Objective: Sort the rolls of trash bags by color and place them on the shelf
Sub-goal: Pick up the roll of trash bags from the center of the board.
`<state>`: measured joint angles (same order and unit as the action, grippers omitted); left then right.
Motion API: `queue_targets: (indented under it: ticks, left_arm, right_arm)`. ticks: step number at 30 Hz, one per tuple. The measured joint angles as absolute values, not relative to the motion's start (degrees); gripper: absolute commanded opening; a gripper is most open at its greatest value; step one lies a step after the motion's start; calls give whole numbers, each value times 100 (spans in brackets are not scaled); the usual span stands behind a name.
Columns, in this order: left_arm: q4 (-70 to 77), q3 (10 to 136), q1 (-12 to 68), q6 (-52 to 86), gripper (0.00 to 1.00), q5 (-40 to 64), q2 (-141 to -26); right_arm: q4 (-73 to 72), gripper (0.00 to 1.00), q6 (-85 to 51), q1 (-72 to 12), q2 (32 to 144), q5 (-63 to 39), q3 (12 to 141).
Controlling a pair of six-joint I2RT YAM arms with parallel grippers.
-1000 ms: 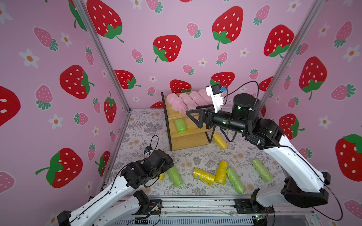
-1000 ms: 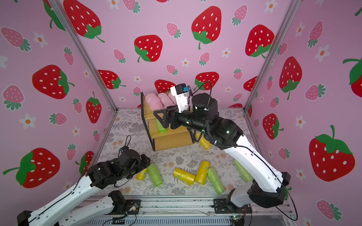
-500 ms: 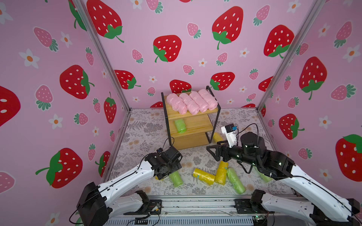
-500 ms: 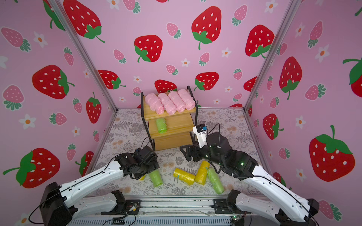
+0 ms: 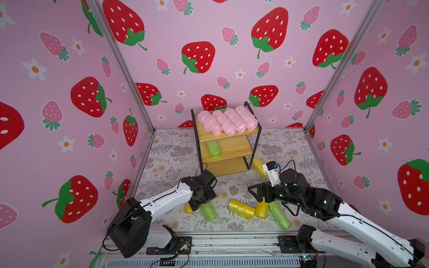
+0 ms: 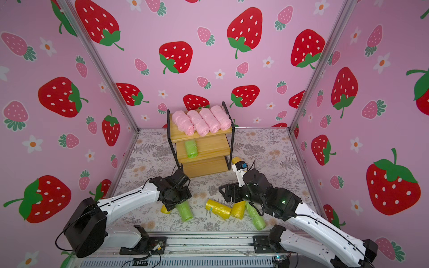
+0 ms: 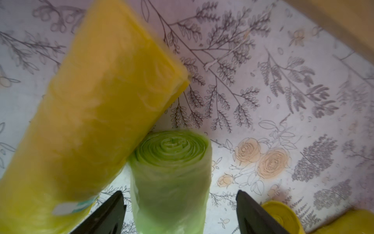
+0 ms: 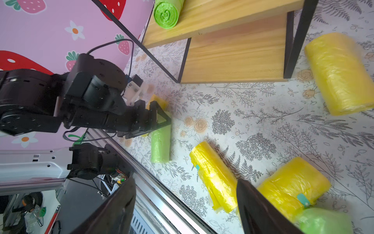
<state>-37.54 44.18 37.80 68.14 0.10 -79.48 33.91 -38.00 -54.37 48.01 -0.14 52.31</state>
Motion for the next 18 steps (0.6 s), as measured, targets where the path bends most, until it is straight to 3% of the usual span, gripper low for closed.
queue_targets:
  ticks: [6, 11, 16, 18]
  left_arm:
    - [-3540, 4423, 3708, 6705, 71, 154, -8534]
    - [-3367, 4379, 3645, 6722, 43, 266, -8538]
    - [-3059, 4136, 3588, 6761, 2, 366, -8252]
    - [-2886, 3955, 3588, 6796, 0, 368, -8051]
  right_arm:
    - [3380, 79, -3837, -5437, 4921, -132, 5231]
    - [3365, 77, -3865, -5437, 4978, -198, 5231]
    - [3424, 89, -3968, -5437, 5186, -154, 5262]
    - [3573, 91, -3977, -5439, 5450, -71, 5398]
